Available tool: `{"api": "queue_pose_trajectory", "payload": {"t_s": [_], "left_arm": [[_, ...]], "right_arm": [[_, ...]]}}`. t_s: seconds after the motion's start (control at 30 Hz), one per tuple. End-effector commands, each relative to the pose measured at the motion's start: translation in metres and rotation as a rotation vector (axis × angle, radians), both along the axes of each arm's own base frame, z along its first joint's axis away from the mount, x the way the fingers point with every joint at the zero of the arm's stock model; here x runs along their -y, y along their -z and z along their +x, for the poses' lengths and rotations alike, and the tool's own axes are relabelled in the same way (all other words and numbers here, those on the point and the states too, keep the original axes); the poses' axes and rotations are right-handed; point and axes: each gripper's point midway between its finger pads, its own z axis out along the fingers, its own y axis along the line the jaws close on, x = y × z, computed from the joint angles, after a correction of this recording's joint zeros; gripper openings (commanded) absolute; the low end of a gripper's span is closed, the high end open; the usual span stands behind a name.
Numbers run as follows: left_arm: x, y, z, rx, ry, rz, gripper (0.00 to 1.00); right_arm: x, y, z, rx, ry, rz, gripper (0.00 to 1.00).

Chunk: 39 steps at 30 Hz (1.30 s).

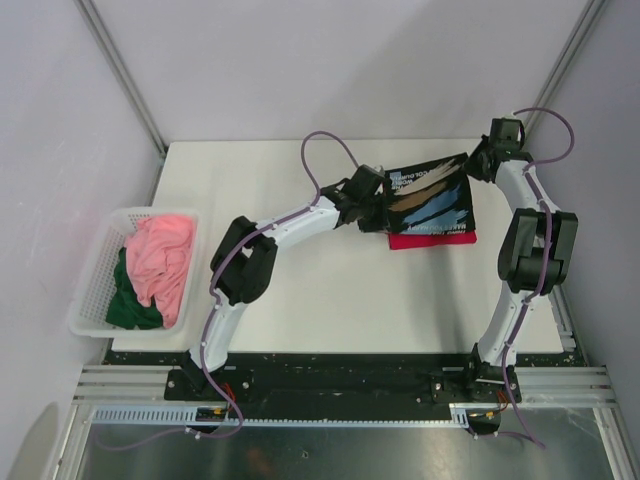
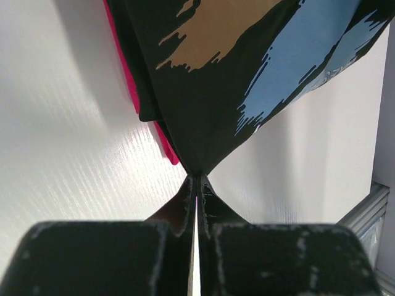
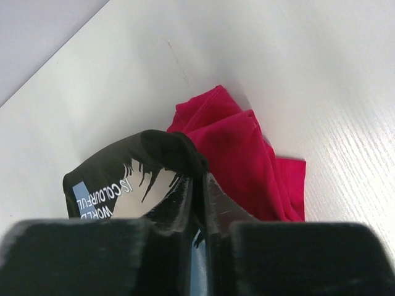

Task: Fold and stack the t-shirts
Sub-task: Put the neatly folded tshirt into the corner of the board with both arms

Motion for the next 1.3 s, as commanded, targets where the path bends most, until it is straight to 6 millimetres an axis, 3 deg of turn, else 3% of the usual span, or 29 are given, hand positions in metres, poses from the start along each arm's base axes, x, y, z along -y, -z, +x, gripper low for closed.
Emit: {"api": "queue_pose_trajectory", "payload": {"t_s": [0.0, 0.07, 0.13, 0.2, 0.3, 0.4, 0.57, 0.67, 0.8, 0.9, 0.97, 1.1, 1.27], "left_arm": [[0.004, 0.004, -0.009, -0.031, 0.034, -0.019, 0.01], [0.005, 0.012, -0.012, -0.047, 0.054, -0.015, 0.08], [0.005, 0.015, -0.016, -0.053, 0.078, -0.012, 0.24], [0.002, 0.012, -0.017, -0.035, 0.093, -0.004, 0.45], [-0.013, 0.000, -0.014, -0.008, 0.074, 0.003, 0.58], [-0.035, -0.019, -0.006, 0.024, 0.032, 0.001, 0.61], [-0.070, -0.048, -0.004, 0.070, -0.019, -0.002, 0.61], [-0.086, -0.058, -0.012, 0.085, -0.029, -0.001, 0.61], [-0.103, -0.066, -0.026, 0.100, -0.035, -0.002, 0.61], [-0.115, -0.067, -0.036, 0.107, -0.040, -0.002, 0.61], [-0.123, -0.069, -0.040, 0.112, -0.046, -0.003, 0.61], [-0.141, -0.077, -0.047, 0.133, -0.059, -0.009, 0.61], [-0.164, -0.086, -0.055, 0.153, -0.084, -0.021, 0.61]], "right_arm": [[0.018, -0.011, 0.014, 0.040, 0.034, -0.035, 0.20], [0.025, -0.009, 0.013, 0.014, 0.057, -0.054, 0.36], [0.026, -0.015, 0.011, 0.001, 0.061, -0.061, 0.46], [0.020, -0.026, 0.005, -0.011, 0.044, -0.067, 0.51], [0.002, -0.042, -0.008, -0.017, 0.017, -0.080, 0.51], [-0.026, -0.042, -0.029, -0.008, -0.028, -0.042, 0.51], [-0.052, 0.002, -0.067, -0.085, -0.051, -0.001, 0.47], [-0.048, 0.034, -0.086, -0.160, -0.025, 0.005, 0.44], [-0.027, 0.070, -0.107, -0.238, 0.042, 0.017, 0.44], [-0.018, 0.085, -0.114, -0.276, 0.062, 0.036, 0.42], [-0.019, 0.080, -0.117, -0.272, 0.062, 0.034, 0.42], [-0.035, 0.050, -0.121, -0.221, 0.036, -0.024, 0.43], [-0.089, 0.022, -0.139, -0.171, -0.061, -0.076, 0.45]]}}
